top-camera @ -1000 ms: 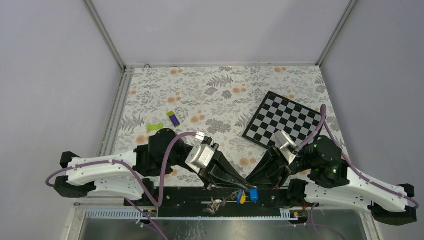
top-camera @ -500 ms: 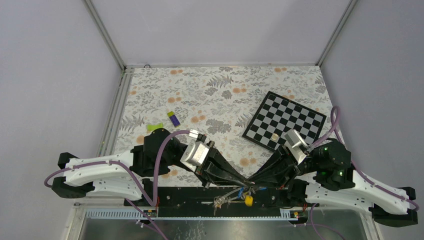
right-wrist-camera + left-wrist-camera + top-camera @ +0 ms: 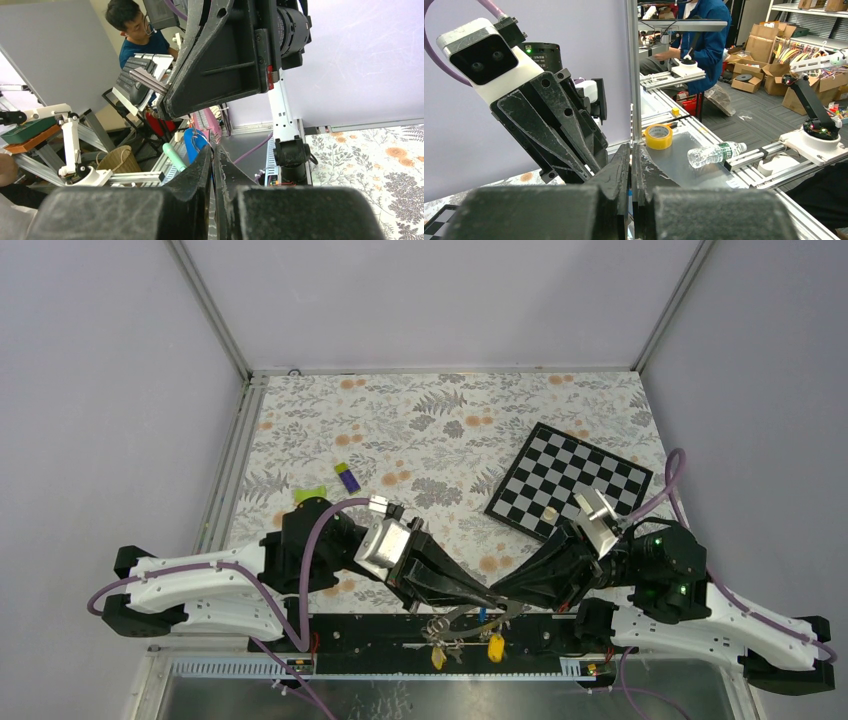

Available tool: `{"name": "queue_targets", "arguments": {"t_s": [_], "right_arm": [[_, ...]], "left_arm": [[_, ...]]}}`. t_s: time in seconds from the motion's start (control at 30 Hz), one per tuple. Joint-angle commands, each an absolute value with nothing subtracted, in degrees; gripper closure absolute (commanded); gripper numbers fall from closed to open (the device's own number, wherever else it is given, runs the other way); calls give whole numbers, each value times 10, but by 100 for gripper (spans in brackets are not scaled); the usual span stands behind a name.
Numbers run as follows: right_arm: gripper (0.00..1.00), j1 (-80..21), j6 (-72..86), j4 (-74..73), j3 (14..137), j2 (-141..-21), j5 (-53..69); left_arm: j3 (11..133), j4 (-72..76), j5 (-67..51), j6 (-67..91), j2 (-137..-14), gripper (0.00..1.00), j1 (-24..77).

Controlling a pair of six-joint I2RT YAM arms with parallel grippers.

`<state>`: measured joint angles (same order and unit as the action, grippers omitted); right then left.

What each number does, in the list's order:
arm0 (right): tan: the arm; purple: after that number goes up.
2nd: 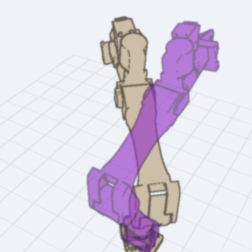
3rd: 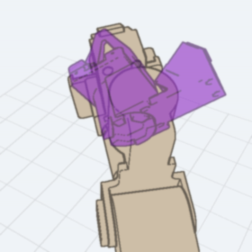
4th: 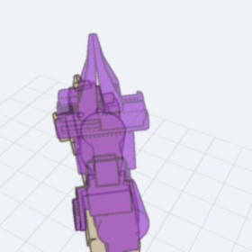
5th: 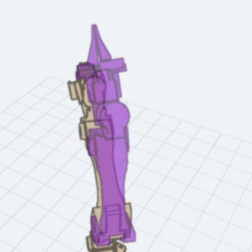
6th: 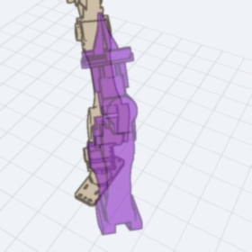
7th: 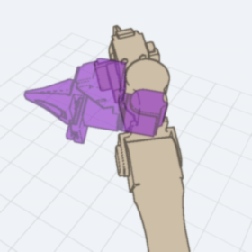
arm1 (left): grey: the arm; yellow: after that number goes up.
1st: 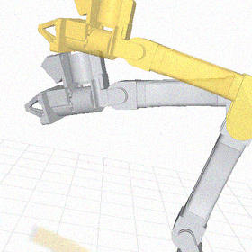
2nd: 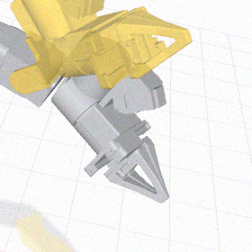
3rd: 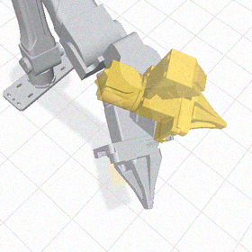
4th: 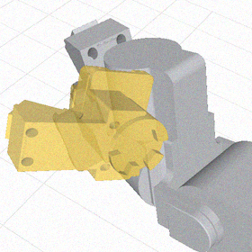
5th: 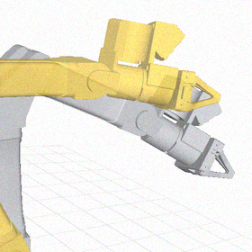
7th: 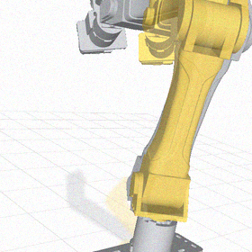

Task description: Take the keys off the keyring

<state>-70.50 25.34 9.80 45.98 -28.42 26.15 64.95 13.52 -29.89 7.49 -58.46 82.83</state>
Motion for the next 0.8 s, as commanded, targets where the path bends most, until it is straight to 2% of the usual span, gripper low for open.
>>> {"name": "queue_targets", "arguments": {"t_s": [0.0, 0.77], "right_arm": [[100, -704, 264, 151, 459, -274, 228], [100, -704, 298, 209, 455, -252, 152]], "left_arm": [[657, 187, -297, 72, -567, 100, 829], [648, 190, -291, 73, -564, 100, 829]]}}
